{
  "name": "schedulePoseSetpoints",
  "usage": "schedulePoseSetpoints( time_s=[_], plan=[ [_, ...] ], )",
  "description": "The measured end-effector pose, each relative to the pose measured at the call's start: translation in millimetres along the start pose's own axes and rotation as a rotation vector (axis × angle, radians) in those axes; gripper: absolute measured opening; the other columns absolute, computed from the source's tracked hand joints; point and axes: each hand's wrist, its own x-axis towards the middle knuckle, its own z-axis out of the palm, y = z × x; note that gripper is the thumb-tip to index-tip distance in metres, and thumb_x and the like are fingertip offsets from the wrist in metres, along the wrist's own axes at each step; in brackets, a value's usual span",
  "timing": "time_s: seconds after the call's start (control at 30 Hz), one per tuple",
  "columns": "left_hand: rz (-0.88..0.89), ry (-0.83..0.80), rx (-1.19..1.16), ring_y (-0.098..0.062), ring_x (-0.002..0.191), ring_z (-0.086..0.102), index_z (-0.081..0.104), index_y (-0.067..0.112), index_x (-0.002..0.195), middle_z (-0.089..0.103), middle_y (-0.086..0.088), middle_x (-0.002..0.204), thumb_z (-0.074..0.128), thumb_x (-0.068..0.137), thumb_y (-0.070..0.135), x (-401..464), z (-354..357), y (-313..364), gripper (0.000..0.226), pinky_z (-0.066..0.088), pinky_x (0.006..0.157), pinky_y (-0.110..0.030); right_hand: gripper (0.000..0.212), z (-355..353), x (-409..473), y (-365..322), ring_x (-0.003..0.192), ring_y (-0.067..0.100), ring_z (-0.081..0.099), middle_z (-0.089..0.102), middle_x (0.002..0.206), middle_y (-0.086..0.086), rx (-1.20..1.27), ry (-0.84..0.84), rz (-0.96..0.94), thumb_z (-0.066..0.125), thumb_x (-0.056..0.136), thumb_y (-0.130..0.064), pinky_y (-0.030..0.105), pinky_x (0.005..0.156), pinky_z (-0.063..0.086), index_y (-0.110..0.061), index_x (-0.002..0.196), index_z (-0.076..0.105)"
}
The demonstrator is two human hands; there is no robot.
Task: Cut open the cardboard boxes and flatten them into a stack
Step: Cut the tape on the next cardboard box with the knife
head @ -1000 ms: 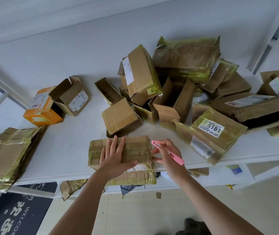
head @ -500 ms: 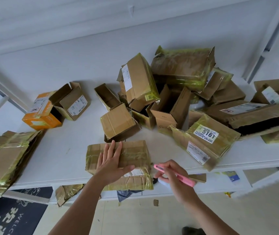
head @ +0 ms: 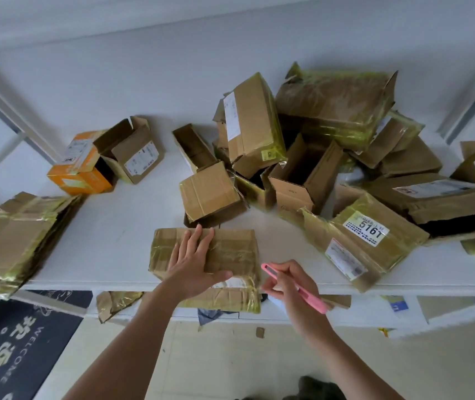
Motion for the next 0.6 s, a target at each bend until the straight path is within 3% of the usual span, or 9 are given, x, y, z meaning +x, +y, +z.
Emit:
schedulePoseSetpoints(
  time_s=[0.1, 0.2, 0.27, 0.33, 0.47, 0.53, 0.6],
  plan=[
    [-0.008, -0.01, -0.001, -0.016, 0.149, -0.024, -0.01, 0.034, 0.156, -0.024, 0.008, 0.162, 0.054, 0.081, 0.075, 1.9, 0.5, -0.4, 0.107, -0.01, 0.122, -0.041, 0.015, -10.1, -7.1, -1.5, 0.086, 0.025, 0.071, 0.071, 0.082, 0.014, -0.039, -0.057, -0.007, 0.047, 0.099, 0.001, 0.033, 0.082, 0.059, -0.002, 0.094, 0.061],
    [-0.013, -0.013, 0.006, -0.016, 0.149, -0.024, -0.01, 0.035, 0.156, -0.024, 0.008, 0.162, 0.053, 0.08, 0.076, 4.3, 0.9, 0.1, 0.107, -0.01, 0.121, -0.04, 0.008, -23.4, 10.6, -4.0, 0.081, 0.021, 0.07, 0.069, 0.082, 0.014, -0.143, 0.027, -0.13, 0.052, 0.099, -0.007, 0.03, 0.077, 0.059, -0.006, 0.097, 0.06],
    [-0.012, -0.013, 0.014, -0.016, 0.149, -0.024, -0.011, 0.035, 0.155, -0.024, 0.008, 0.162, 0.053, 0.08, 0.077, 4.8, 1.9, -0.2, 0.107, -0.01, 0.12, -0.04, 0.01, -29.8, 34.8, 3.9, 0.07, 0.01, 0.064, 0.067, 0.082, 0.006, -0.357, 0.035, -0.196, 0.05, 0.1, -0.017, 0.022, 0.063, 0.052, -0.01, 0.106, 0.056],
    [-0.011, -0.018, 0.012, -0.016, 0.148, -0.024, -0.011, 0.035, 0.155, -0.024, 0.008, 0.162, 0.052, 0.079, 0.078, 4.4, 3.2, -1.7, 0.108, -0.01, 0.12, -0.04, 0.022, -33.6, 60.9, 16.4, 0.064, 0.008, 0.058, 0.063, 0.082, 0.001, -0.705, 0.027, -0.254, 0.045, 0.097, -0.027, 0.025, 0.055, 0.048, -0.012, 0.111, 0.052],
    [-0.008, -0.03, 0.015, -0.016, 0.148, -0.025, -0.011, 0.036, 0.155, -0.025, 0.008, 0.162, 0.05, 0.078, 0.081, 4.7, 2.8, -3.0, 0.108, -0.01, 0.12, -0.04, 0.027, -38.8, 94.5, 31.1, 0.105, 0.021, 0.059, 0.063, 0.107, 0.003, -1.242, -0.108, -0.266, 0.051, 0.095, -0.014, 0.029, 0.078, 0.051, -0.012, 0.121, 0.056],
    [-0.017, -0.038, -0.021, -0.014, 0.148, -0.025, -0.009, 0.037, 0.156, -0.024, 0.01, 0.162, 0.043, 0.077, 0.083, 5.4, 2.0, -2.8, 0.105, -0.012, 0.12, -0.039, 0.044, -38.2, 102.7, 26.2, 0.123, 0.019, 0.05, 0.058, 0.127, 0.001, -1.372, -0.197, -0.147, 0.052, 0.095, -0.01, 0.03, 0.092, 0.05, -0.016, 0.139, 0.048],
    [-0.029, -0.033, -0.061, -0.012, 0.147, -0.025, -0.007, 0.039, 0.156, -0.022, 0.012, 0.162, 0.038, 0.083, 0.079, 5.2, 3.1, -2.6, 0.094, -0.013, 0.12, -0.038, 0.054, -32.4, 106.5, 14.7, 0.126, 0.018, 0.049, 0.056, 0.135, 0.001, -1.422, -0.193, -0.113, 0.05, 0.097, -0.007, 0.031, 0.097, 0.049, -0.02, 0.148, 0.039]
  ],
)
